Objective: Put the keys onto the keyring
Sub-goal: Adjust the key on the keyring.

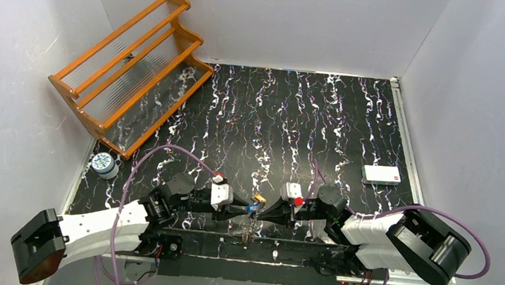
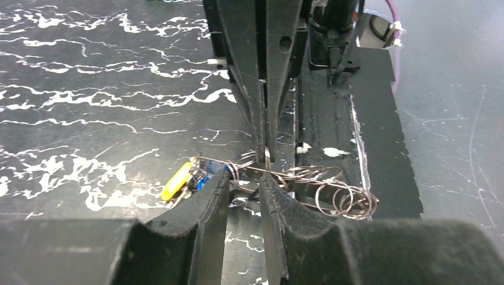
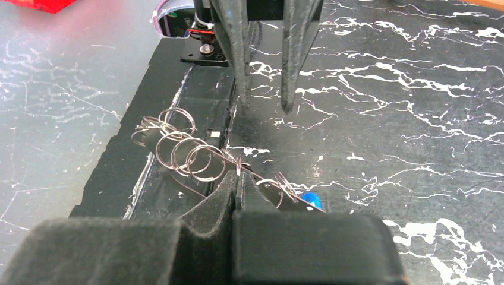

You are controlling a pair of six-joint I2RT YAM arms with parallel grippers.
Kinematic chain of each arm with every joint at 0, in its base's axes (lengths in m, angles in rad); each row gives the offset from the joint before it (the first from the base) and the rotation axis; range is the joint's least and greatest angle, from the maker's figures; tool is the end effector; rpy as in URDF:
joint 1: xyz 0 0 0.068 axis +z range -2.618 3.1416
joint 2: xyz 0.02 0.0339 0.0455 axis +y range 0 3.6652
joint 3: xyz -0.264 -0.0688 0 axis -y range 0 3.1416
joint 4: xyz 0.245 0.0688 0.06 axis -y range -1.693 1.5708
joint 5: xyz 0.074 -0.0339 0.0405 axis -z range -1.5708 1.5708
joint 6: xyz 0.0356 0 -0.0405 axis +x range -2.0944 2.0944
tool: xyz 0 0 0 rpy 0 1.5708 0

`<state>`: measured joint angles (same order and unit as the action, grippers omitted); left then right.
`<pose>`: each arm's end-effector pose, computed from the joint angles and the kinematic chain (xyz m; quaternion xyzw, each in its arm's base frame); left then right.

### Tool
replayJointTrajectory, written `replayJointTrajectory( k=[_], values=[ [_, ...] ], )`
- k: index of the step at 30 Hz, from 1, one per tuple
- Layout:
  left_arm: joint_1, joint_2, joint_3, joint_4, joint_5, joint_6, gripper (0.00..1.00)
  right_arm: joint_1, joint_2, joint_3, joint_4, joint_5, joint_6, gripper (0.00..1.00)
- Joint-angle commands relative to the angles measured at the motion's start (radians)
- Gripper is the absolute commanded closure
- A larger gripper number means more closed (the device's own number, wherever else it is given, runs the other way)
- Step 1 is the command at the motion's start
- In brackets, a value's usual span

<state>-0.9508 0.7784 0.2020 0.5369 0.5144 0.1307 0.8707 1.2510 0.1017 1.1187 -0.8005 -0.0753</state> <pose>0.0875 -0.1526 0.2115 0.5100 0.5070 -0.4354 0.5415 0.1033 0.1623 0.1621 -0.5427 0.4649 0.5062 0.4828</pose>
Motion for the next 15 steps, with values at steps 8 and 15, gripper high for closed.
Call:
replayJointTrajectory(
  k=[8, 15],
  values=[
    [-0.047, 0.111, -0.039, 0.195, 0.018, -0.068, 0.77, 0.000, 0.071, -0.031, 0.145, 0.062, 0.139, 0.99],
    [-0.059, 0.139, -0.041, 0.207, 0.005, -0.067, 0.77, 0.000, 0.053, -0.022, 0.136, 0.067, 0.150, 0.99]
  ],
)
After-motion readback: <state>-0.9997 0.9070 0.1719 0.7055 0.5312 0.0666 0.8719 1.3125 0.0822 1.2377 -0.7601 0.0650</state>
